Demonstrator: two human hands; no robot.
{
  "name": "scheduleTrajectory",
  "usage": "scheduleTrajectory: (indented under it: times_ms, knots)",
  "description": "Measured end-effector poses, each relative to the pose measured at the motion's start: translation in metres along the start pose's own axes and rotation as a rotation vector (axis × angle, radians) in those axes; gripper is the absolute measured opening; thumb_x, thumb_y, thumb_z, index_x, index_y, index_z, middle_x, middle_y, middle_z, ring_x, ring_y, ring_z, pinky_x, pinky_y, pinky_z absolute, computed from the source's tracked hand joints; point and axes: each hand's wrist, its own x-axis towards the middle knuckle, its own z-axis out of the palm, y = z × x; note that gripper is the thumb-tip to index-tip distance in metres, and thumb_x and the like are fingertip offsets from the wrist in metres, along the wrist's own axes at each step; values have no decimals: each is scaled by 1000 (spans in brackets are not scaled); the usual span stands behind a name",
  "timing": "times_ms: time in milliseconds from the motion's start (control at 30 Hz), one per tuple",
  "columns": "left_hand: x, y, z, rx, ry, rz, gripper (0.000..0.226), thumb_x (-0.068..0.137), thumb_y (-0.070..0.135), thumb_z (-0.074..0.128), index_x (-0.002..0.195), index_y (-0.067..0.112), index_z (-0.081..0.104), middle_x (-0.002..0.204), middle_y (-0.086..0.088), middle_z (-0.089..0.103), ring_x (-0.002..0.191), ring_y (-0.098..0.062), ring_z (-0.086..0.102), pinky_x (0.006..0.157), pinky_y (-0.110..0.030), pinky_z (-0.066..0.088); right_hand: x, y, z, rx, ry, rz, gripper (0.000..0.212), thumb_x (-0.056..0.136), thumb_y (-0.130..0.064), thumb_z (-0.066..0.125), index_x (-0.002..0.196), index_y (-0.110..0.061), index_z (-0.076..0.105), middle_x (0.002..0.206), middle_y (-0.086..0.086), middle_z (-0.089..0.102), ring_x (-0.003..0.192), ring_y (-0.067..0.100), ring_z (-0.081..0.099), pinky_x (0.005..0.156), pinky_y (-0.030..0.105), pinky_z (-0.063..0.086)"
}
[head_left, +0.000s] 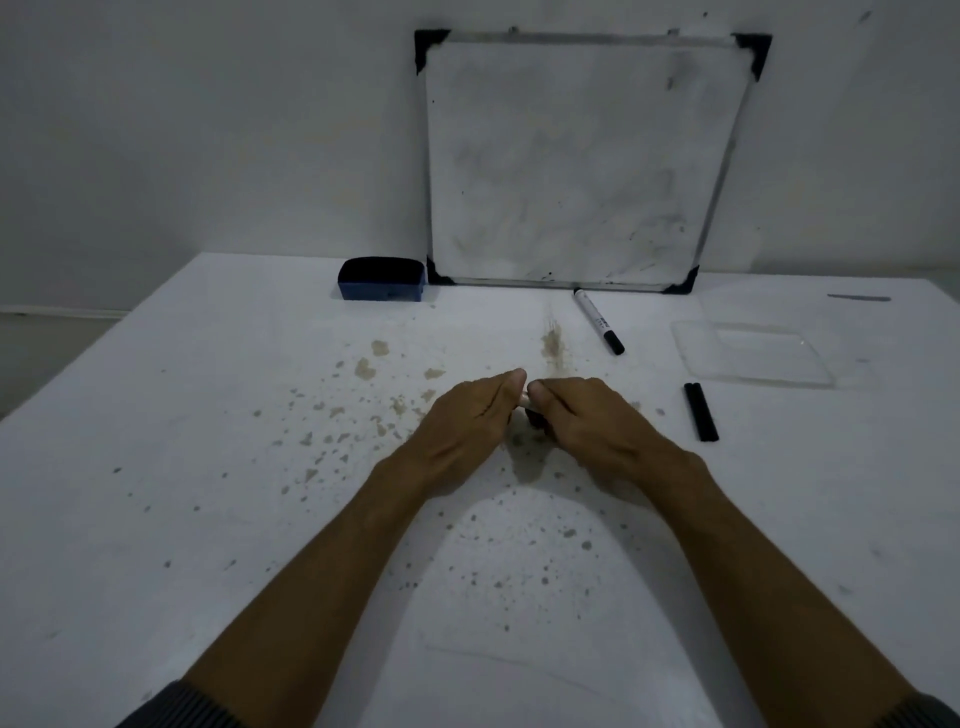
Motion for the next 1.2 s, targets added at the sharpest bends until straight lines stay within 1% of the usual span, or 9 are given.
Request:
scheduleTrajectory:
  times_ms: [200,433,533,767,833,933,1000,1067,1200]
  knots:
    - [11,3,-6,290,22,293,37,109,30,26,84,15,49,70,-7,52,65,-23,43,65,-28,29,-1,-5,-21,785,-419,449,54,106,-52,35,73,-15,57,58,-4,33,46,10,22,42,23,17]
    - [7,1,-4,25,53,-50,52,110,43,31,83,26,72,75,12,68,68,7,60,75,-9,40,-4,-6,11,-257,74,-95,42,110,-39,24,95,-18,56,67,-2,61,56,15,57,60,36,52]
    - [3,0,-5,15,-27,-84,55,109,49,28,119,14,70,110,-2,71,96,-12,62,97,-29,46,1,-8,3,-22,-25,49,49,110,-41,29,89,-12,62,66,-3,59,54,12,54,60,31,47]
    - [13,5,-3,178,34,185,41,111,26,29,75,20,46,64,5,44,62,-19,44,63,-21,33,-1,-7,-22,945,-503,464,46,107,-48,34,85,-13,55,61,-3,29,45,9,18,42,24,12]
    - [16,3,-2,95,121,87,56,111,30,33,64,11,56,56,-1,53,52,-13,48,57,-22,37,0,-12,-15,863,-399,352,45,109,-44,35,82,-15,56,60,-5,35,44,9,25,41,23,21]
    - [24,-4,-5,25,107,-65,67,111,36,30,63,-1,59,57,-17,57,51,-19,51,61,-41,45,3,-11,1,3,-30,-66,39,110,-38,34,86,-18,58,65,-5,58,52,12,53,54,33,45]
    - [26,-10,-7,-7,38,-119,63,110,38,29,58,10,50,51,-2,46,46,-12,42,56,-37,39,3,-9,8,-190,46,-135,36,109,-38,33,93,-17,58,68,1,63,54,19,57,56,39,49]
    - [22,-12,-9,-72,-17,-146,65,109,46,28,64,8,55,49,10,44,44,-6,38,58,-31,36,2,-10,6,-47,12,-46,39,109,-39,33,91,-18,60,69,-3,62,58,14,57,59,34,48]
    - [10,-11,-11,114,-33,50,52,109,49,22,96,13,58,76,-10,62,66,-24,56,70,-43,49,1,-17,-6,522,-234,241,50,109,-45,34,78,-16,60,56,-6,46,43,8,36,44,22,33]
